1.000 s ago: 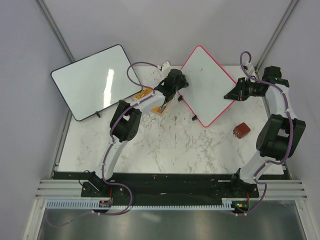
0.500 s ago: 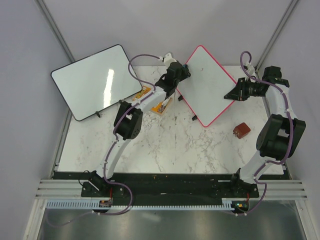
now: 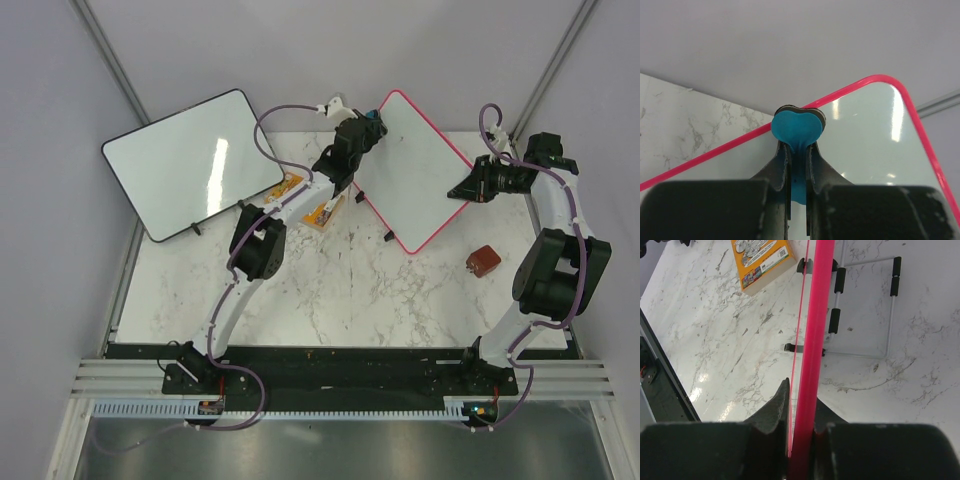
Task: Erase the whiteboard
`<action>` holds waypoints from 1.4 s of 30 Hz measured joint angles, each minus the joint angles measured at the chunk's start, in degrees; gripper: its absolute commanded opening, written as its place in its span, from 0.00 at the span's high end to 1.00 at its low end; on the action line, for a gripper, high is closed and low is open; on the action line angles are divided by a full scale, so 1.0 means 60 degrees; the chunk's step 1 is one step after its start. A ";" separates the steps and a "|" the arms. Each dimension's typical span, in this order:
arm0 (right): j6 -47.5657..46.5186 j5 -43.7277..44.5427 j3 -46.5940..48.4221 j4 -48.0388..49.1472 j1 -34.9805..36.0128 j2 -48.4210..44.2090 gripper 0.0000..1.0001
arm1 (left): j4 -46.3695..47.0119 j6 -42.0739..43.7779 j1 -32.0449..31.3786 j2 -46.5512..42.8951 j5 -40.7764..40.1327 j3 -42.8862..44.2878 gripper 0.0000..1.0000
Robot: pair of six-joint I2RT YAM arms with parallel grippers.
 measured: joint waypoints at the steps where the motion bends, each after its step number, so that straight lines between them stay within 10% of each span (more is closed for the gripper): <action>1: 0.0007 0.0000 0.0000 -0.0004 0.0000 0.0000 1.00 | 0.0219 -0.0004 0.0000 -0.0066 0.0015 -0.0266 0.98; 10: 0.0259 0.0076 0.0000 -0.0011 0.0000 0.0000 1.00 | 0.1137 -0.0062 -0.0120 -0.0783 0.0350 -0.2710 0.98; 28: -0.0120 -0.0025 0.0000 -0.0018 -0.0004 -0.0007 1.00 | 0.0073 0.0361 -0.1100 -0.0098 -0.0069 0.0823 0.98; 42: 0.0357 0.0117 0.0000 0.0022 -0.0007 -0.0007 1.00 | 0.1184 0.0084 -0.0849 -0.0342 -0.0528 -0.1246 0.98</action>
